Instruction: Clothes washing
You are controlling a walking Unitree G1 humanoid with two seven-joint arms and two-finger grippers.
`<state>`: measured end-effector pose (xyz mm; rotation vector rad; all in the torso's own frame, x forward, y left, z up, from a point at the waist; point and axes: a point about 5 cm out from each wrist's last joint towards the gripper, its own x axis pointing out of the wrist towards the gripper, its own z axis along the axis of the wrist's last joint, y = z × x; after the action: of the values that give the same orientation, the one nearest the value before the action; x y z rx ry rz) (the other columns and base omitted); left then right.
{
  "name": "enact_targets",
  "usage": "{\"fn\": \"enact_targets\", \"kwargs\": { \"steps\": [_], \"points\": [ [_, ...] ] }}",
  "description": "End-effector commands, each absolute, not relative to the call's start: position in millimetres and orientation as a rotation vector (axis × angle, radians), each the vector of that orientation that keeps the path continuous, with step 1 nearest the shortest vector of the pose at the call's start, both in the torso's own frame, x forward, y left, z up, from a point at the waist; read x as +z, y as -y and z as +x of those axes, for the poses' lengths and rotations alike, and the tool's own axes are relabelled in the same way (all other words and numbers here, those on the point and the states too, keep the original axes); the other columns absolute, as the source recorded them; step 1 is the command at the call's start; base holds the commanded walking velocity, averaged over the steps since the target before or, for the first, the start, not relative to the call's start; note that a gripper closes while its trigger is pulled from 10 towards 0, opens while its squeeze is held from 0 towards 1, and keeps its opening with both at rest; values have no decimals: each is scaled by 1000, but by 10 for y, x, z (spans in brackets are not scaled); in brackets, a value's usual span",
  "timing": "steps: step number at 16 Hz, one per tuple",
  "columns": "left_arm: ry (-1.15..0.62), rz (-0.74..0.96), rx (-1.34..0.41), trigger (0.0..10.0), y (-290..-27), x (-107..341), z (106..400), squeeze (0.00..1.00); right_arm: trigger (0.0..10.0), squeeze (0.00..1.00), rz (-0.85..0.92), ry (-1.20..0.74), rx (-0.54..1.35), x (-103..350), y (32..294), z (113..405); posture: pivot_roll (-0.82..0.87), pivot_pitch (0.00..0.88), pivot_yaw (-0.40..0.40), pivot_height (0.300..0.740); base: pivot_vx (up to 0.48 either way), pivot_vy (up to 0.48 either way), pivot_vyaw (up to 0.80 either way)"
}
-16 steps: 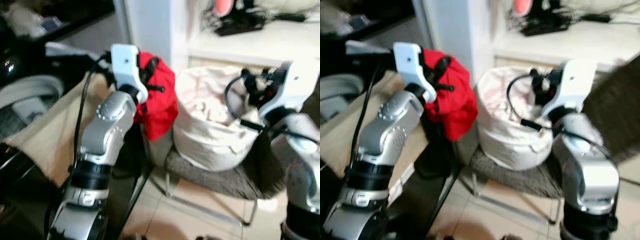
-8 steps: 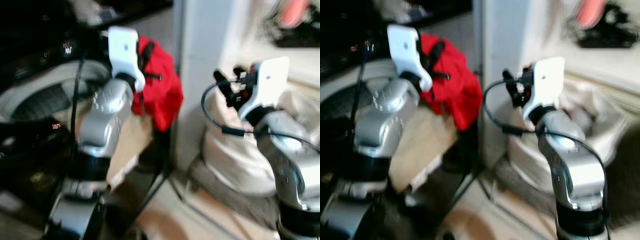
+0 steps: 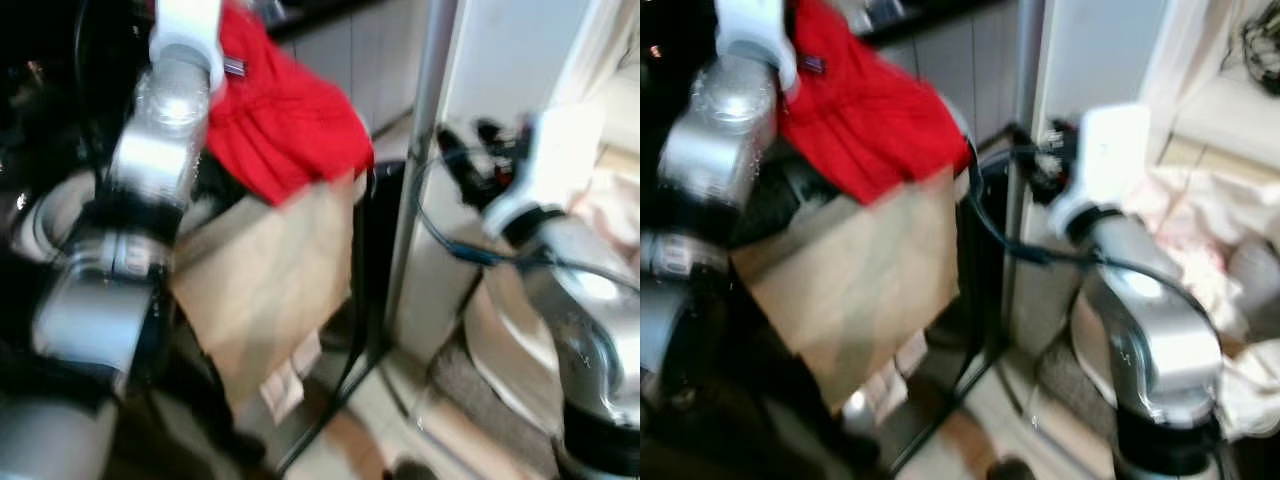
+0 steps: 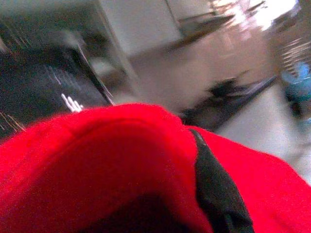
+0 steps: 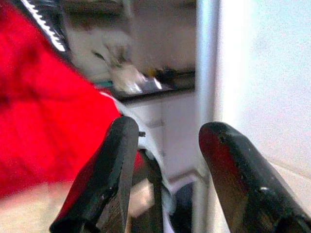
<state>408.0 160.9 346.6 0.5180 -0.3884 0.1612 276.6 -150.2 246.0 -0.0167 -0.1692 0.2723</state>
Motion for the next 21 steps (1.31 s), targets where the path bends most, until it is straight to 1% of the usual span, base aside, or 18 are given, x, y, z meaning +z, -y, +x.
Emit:
{"fn": "enact_targets", "kwargs": {
  "steps": [1,2,3,4,5,6,7,8,9,10,11,12,14,18,19,21],
  "points": [
    [278,731,323,10000,-1934,3319,4129,0,10000,0,-25,185,370,2496,1338,2714,-137,0,106,740,0,0,0],
    [228,777,347,10000,-2007,3246,4144,0,10000,0,-30,177,388,2484,1318,2701,-137,0,106,740,0,0,0],
    [96,784,334,10000,-2144,3032,4162,0,10000,0,-47,162,421,2458,1285,2667,-147,0,118,740,0,0,0],
    [-41,818,277,10000,-2225,2802,4170,0,10000,0,-59,148,441,2433,1274,2640,-149,0,118,740,0,0,0],
    [-228,843,172,10000,-2282,2482,4149,0,10000,0,-62,137,445,2412,1277,2626,-146,0,117,740,0,0,0],
    [-295,856,141,10000,-2304,2360,4135,580,10000,0,-62,133,446,2405,1278,2621,-148,0,118,740,0,0,0],
    [-361,851,104,10000,-2316,2238,4114,1000,10000,0,-64,129,450,2397,1276,2618,-148,0,117,740,0,0,0],
    [-396,813,86,10000,-2322,2157,4100,1000,10000,0,-70,126,457,2391,1270,2616,-149,0,118,740,0,0,0],
    [-422,739,78,10000,-2319,2073,4086,1000,10000,0,-82,120,474,2382,1255,2610,-148,0,114,740,0,0,0],
    [-432,637,63,10000,-2300,2029,4080,1000,10000,0,-87,116,481,2377,1248,2606,-147,0,113,740,0,0,0],
    [-412,500,55,10000,-2271,2015,4086,1000,10000,0,-93,110,489,2369,1241,2604,-146,0,112,740,0,0,0],
    [-402,409,36,10000,-2248,2025,4093,1000,10000,0,-94,106,490,2364,1241,2608,-143,0,110,740,0,0,0],
    [-358,316,45,10000,-2250,2103,4114,1000,10000,0,-91,102,488,2364,1243,2617,-142,0,107,740,0,0,0],
    [-367,259,33,10000,-2270,2107,4108,1000,10000,0,-87,66,496,2334,1246,2624,-142,0,108,740,0,0,0],
    [-364,202,3,10000,-2219,2105,4116,0,10000,0,-86,55,491,2323,1255,2628,-142,0,106,740,0,0,0],
    [-363,164,-10,10000,-2189,2103,4120,0,10000,0,-87,46,485,2313,1261,2632,-141,0,106,740,0,0,0]
  ]
}}
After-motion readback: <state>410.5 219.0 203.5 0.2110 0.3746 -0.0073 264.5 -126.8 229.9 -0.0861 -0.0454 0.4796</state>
